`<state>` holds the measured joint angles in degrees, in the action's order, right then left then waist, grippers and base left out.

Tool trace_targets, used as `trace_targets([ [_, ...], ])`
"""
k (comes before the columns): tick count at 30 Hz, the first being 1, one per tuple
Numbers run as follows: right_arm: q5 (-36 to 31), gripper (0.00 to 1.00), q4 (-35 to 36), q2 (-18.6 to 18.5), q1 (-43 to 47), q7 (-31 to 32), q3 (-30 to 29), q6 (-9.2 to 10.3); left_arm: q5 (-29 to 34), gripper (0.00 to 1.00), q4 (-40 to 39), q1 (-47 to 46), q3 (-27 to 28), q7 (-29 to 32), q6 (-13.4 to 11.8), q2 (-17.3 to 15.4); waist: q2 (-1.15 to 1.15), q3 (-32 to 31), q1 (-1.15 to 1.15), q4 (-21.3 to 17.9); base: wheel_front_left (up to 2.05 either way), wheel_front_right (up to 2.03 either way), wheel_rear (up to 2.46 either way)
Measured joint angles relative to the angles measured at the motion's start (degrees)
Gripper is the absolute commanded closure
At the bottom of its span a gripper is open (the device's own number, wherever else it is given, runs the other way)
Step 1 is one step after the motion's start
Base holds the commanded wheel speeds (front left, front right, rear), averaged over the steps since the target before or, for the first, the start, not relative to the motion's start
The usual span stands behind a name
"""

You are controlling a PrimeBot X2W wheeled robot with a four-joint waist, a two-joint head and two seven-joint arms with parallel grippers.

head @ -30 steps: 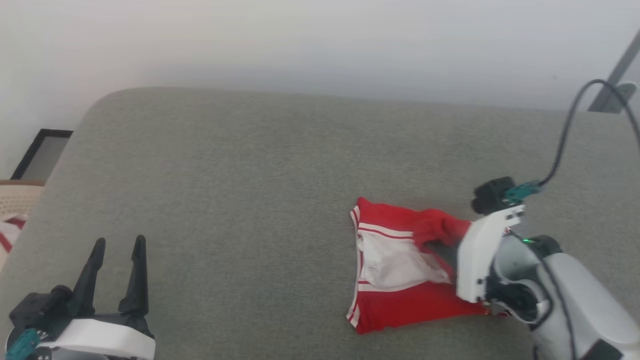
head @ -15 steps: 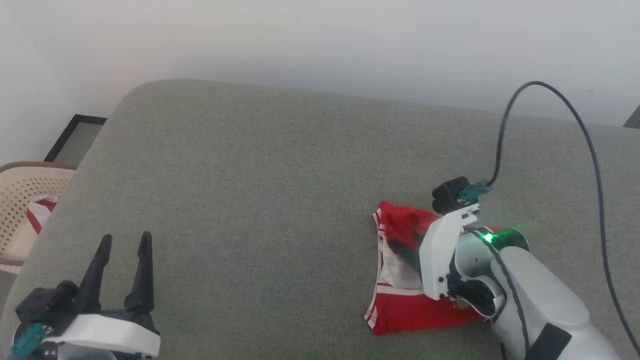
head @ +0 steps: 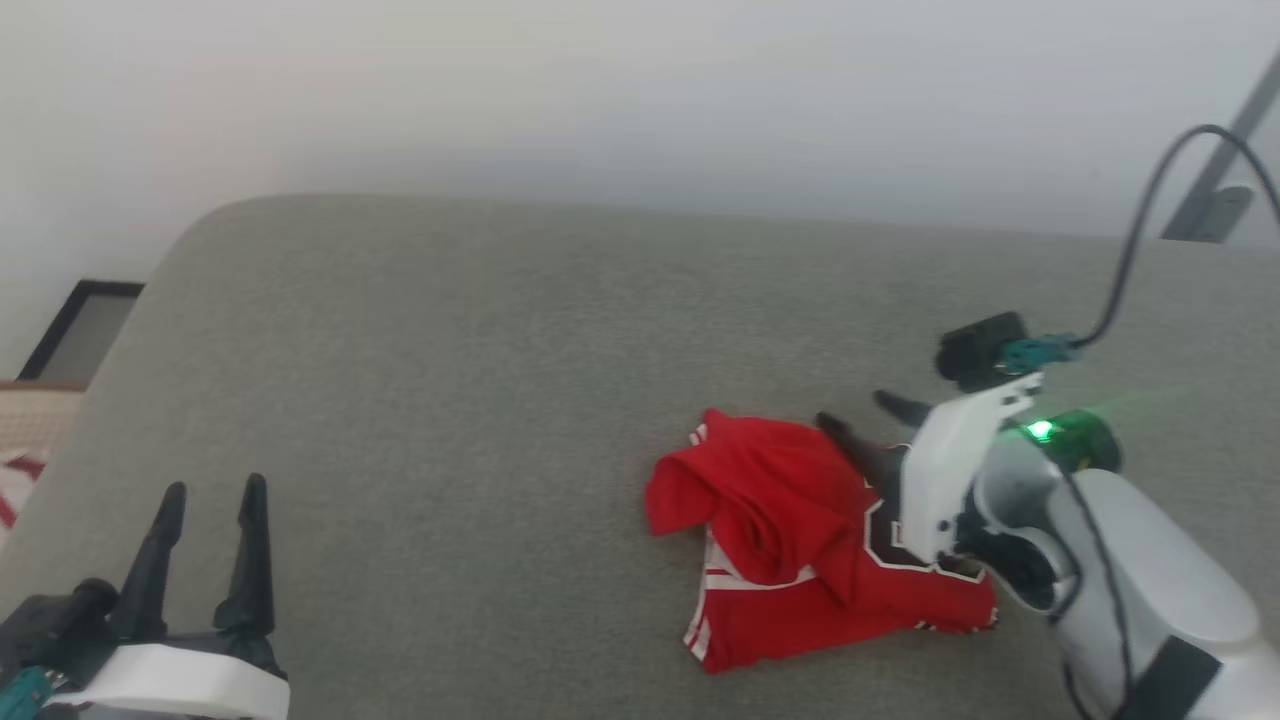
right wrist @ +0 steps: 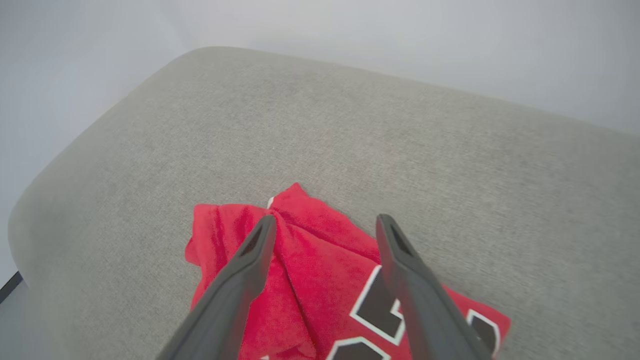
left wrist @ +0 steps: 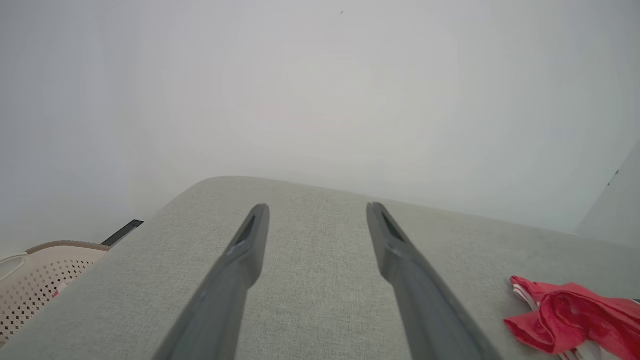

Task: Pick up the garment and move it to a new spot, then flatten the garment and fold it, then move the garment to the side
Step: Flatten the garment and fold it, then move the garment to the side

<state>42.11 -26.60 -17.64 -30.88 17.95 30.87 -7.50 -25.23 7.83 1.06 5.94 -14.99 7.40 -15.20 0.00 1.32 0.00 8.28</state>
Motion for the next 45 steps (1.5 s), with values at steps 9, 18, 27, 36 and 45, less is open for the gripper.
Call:
trace_targets([
  [9,-4.28,0.0,4.21,-4.42,5.86,-8.26,-7.81,0.01,0.1,0.0,-1.29,2.29,1.96,0.0,0.0,-0.52,0.0,-1.5,0.0,-5.36,0.0,0.0,0.0],
  [18,-11.49,0.0,6.12,-6.49,12.95,-18.49,-15.4,0.0,0.2,0.0,-1.96,3.5,3.35,0.0,0.0,-0.44,0.0,-2.31,0.0,-10.35,0.0,0.0,0.0],
  [27,-16.64,0.0,6.65,-5.41,18.72,-25.75,-21.2,0.0,0.55,0.0,-1.57,4.67,4.43,0.0,0.0,-0.52,0.0,-3.12,0.0,-13.02,0.0,0.0,0.0],
  [36,-19.59,0.0,6.47,-3.31,23.42,-29.72,-24.47,0.0,0.66,0.0,-1.55,6.04,4.83,0.0,0.0,-0.73,0.0,-3.73,0.0,-13.52,0.0,0.0,0.0],
  [45,-20.38,0.0,6.59,-2.07,25.02,-30.92,-25.71,0.0,0.7,0.0,-1.51,6.49,4.22,0.0,0.0,-1.19,0.0,-4.16,0.0,-12.53,0.0,0.0,0.0],
])
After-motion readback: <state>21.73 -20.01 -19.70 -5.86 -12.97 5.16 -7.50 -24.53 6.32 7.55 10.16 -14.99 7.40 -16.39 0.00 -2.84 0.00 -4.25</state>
